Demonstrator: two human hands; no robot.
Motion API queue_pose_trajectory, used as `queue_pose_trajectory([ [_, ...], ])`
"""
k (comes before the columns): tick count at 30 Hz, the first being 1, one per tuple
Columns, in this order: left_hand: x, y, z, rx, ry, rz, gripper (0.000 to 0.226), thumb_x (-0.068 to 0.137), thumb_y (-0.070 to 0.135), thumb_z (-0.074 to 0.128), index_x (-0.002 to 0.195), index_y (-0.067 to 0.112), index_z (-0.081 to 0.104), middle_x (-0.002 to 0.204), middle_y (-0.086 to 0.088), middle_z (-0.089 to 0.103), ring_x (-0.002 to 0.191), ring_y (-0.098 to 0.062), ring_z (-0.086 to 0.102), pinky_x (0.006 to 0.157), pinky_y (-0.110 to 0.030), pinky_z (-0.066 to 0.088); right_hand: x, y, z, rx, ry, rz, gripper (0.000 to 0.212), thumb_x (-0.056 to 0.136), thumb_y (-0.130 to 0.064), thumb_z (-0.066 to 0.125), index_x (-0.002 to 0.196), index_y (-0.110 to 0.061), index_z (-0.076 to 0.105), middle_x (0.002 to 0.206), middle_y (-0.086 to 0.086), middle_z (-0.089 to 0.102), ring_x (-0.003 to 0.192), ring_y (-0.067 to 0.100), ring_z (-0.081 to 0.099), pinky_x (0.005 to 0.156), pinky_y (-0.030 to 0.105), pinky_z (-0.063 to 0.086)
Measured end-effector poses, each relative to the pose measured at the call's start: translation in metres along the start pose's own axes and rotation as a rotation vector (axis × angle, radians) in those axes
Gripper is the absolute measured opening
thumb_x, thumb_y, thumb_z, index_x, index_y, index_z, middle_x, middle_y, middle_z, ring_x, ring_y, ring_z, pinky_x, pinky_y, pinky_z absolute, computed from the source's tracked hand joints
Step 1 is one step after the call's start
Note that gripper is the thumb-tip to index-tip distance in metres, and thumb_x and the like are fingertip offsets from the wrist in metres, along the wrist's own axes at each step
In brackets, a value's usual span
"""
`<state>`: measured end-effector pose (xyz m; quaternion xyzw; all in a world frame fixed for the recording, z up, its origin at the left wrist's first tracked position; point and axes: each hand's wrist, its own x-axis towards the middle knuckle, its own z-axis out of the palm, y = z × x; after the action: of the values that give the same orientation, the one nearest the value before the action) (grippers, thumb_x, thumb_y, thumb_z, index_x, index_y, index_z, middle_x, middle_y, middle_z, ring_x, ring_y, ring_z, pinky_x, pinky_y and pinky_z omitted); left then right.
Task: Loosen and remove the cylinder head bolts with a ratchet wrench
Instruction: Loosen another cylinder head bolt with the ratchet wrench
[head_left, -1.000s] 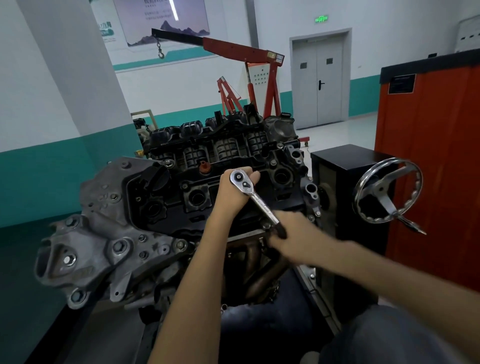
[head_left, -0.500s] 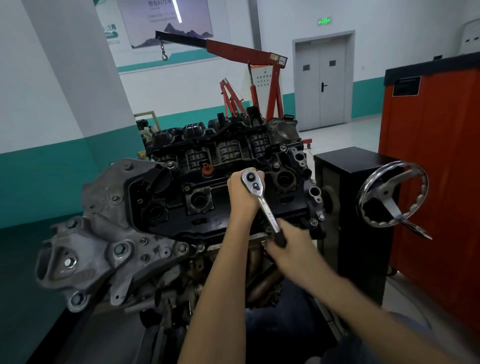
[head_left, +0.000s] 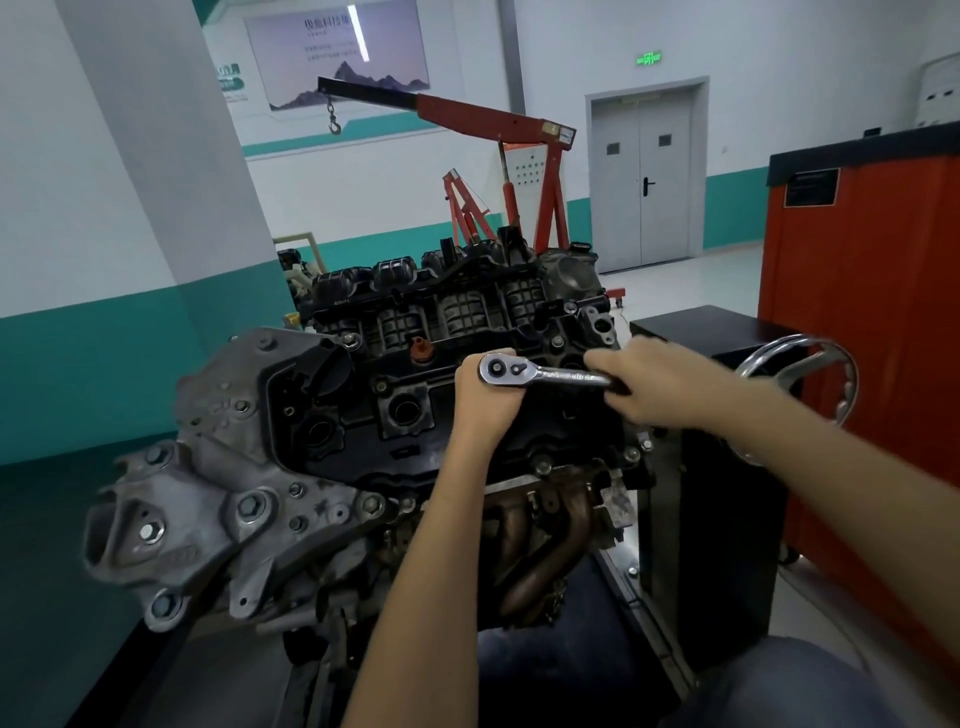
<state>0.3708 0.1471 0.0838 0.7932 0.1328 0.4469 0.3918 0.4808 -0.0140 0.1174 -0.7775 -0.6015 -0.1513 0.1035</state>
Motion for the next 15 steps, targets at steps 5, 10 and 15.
queue_pose_trajectory([
  [5,-0.005,0.004,0.019,-0.062,0.219,-0.098,0.052,0.083,-0.007,0.051,0.049,0.022,0.025,0.043,0.016,0.025,0.049,-0.006,0.022,0.051,-0.022,0.023,-0.046,-0.075,0.072,0.665,0.163,0.249,0.020,0.086,-0.011,0.057,0.076,-0.022,0.042,0.062,0.000,0.052,0.047,0.005,0.050,0.046,0.017,0.040],
  [10,-0.008,-0.001,0.009,-0.067,0.172,-0.068,0.048,0.089,-0.002,0.055,0.056,0.018,0.025,0.046,0.016,0.026,0.047,-0.003,0.025,0.049,-0.015,0.024,-0.038,-0.108,0.085,0.746,0.176,0.291,0.015,0.085,-0.011,0.054,0.079,-0.021,0.044,0.065,-0.001,0.049,0.051,0.006,0.049,0.045,0.014,0.035],
  [15,-0.005,0.000,-0.009,0.056,0.004,0.050,0.055,0.088,0.015,0.068,0.051,0.022,0.029,0.042,0.012,0.032,0.046,-0.006,0.030,0.048,-0.015,0.025,-0.020,-0.027,0.039,0.331,-0.018,0.124,0.007,0.087,-0.013,0.054,0.091,-0.019,0.055,0.073,-0.002,0.056,0.058,0.010,0.057,0.052,0.020,0.044],
])
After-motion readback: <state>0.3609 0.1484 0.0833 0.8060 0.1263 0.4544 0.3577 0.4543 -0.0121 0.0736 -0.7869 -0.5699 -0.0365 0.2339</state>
